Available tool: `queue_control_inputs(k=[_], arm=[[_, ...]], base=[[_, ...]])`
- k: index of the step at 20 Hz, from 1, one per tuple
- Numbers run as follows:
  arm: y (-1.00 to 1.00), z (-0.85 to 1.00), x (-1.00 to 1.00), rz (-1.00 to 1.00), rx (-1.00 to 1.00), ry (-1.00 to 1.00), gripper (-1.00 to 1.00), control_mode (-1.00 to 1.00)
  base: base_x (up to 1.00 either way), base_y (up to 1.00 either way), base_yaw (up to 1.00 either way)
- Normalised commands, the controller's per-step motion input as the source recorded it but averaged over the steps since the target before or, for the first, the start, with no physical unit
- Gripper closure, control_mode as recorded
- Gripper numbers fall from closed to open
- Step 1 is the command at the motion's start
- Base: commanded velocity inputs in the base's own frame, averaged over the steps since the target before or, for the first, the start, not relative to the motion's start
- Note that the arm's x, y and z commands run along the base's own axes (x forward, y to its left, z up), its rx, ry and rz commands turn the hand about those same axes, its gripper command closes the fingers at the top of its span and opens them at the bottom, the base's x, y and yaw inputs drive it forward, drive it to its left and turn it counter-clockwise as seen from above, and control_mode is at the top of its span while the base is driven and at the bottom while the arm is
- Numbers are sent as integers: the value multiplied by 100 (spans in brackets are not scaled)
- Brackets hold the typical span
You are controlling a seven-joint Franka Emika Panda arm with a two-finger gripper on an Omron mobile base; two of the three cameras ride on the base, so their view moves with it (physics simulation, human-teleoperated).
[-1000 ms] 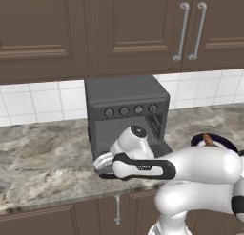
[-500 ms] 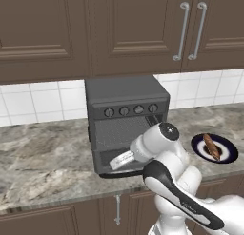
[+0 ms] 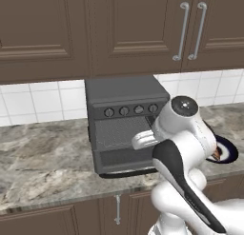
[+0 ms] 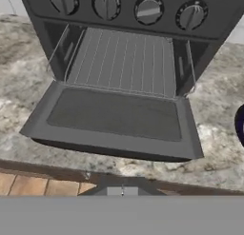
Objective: Pull the toaster oven rack outwards. Pick up the baguette from the plate and place it on the toaster oven rack. Close the toaster oven door fully and set the temperature to the lowest setting.
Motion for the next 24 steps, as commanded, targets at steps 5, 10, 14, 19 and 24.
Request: queue_control_inputs(k=[5, 10, 14, 19, 24], arm=[[-99, 10, 1, -42, -5, 9, 100, -100], [-100, -5, 0, -23, 15, 0, 100, -100], [-100, -20, -7, -8, 15, 0, 100, -100], [-100, -33, -3, -7, 4, 0, 100, -100], [-74, -28, -5, -2, 0, 1, 100, -100]], base=[[0, 0, 0], [0, 0, 0], [0, 0, 0], [0, 0, 0], [0, 0, 0]])
